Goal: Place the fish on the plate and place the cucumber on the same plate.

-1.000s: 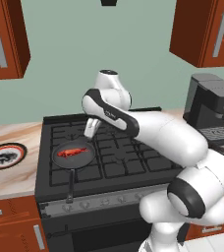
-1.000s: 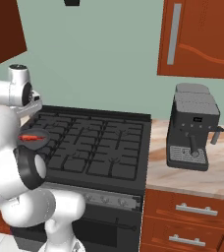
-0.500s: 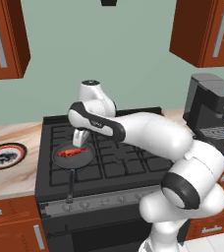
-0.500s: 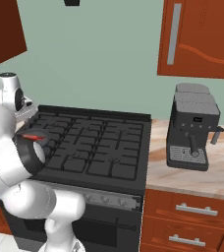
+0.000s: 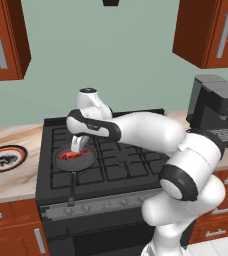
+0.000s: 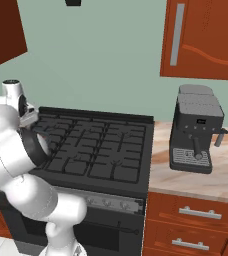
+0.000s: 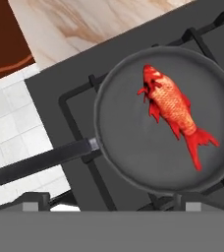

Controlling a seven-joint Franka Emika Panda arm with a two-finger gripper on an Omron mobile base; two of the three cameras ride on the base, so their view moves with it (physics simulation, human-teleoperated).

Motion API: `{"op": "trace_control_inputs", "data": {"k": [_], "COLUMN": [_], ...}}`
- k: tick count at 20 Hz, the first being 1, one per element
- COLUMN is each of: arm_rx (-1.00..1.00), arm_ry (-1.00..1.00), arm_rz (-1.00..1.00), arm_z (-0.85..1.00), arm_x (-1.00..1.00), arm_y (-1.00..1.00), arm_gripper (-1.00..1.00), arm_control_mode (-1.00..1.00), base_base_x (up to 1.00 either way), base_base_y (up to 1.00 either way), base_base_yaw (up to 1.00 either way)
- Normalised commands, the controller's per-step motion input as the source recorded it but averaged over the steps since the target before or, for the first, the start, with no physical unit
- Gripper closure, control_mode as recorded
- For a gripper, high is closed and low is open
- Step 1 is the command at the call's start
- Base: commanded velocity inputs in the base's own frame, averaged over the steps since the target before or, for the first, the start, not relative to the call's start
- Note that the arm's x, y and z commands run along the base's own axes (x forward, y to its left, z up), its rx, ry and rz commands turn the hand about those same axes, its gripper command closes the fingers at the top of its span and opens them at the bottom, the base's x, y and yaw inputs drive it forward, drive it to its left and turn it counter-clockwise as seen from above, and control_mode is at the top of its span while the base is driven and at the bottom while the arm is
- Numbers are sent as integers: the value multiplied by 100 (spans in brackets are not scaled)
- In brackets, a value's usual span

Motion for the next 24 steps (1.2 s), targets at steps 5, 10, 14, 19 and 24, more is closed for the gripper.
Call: {"op": "trace_control_inputs", "data": {"k": [5,10,14,19,24], "arm_rx": [-6,-7,-4,0,0], "arm_ry": [0,0,0,0,0], "arm_rz": [0,-2,-6,-7,-7], "arm_z": [-20,-18,-14,-15,-15], "arm_x": [31,26,18,20,12], "arm_y": [2,13,26,24,14], "arm_gripper": [-100,-100,-100,-100,-100], "arm_control_mode": [-100,-100,-100,-100,-100], "base_base_x": [0,0,0,0,0], "base_base_y": [0,0,0,0,0], "base_base_yaw": [0,0,0,0,0]}}
